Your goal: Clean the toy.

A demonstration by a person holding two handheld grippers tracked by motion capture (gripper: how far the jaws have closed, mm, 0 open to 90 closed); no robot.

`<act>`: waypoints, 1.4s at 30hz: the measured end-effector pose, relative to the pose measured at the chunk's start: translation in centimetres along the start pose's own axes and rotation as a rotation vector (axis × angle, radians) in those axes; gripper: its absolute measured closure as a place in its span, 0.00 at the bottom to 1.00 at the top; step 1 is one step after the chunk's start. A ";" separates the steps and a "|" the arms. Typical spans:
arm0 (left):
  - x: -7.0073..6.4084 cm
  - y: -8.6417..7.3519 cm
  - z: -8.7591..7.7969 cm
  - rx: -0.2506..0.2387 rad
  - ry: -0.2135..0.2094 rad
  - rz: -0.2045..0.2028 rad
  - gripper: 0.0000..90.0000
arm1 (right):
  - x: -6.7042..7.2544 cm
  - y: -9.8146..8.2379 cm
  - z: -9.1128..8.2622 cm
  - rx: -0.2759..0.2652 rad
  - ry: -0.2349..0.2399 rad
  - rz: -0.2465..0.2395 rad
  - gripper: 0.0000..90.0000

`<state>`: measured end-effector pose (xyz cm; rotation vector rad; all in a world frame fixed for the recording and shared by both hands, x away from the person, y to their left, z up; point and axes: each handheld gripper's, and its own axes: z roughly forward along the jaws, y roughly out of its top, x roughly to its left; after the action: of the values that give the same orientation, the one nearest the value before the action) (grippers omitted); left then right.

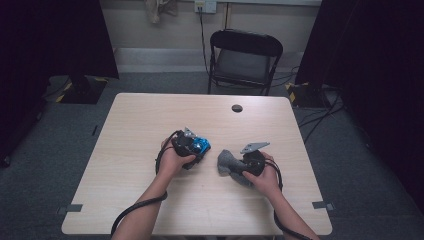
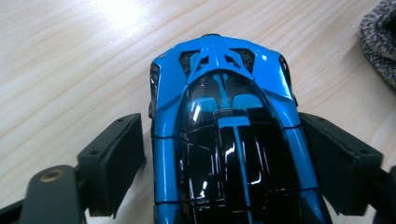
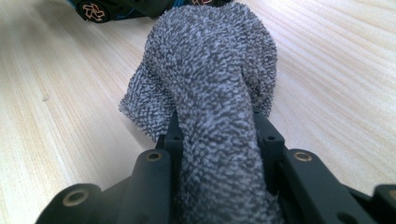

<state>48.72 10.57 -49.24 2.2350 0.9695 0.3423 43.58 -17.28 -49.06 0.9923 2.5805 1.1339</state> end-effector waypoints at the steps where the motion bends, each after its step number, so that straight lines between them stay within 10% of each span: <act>1: 0.1 0.0 0.0 -0.002 -0.006 0.007 0.23 | 0.0 0.0 0.0 0.001 -0.002 -0.001 0.74; 42: -0.4 1.1 -0.6 0.002 0.000 0.011 0.19 | -0.2 -0.1 0.0 -0.009 0.011 0.039 0.74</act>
<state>48.70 10.00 -48.04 2.2432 0.9583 0.3466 43.70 -17.44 -49.14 1.0410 2.5735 1.1625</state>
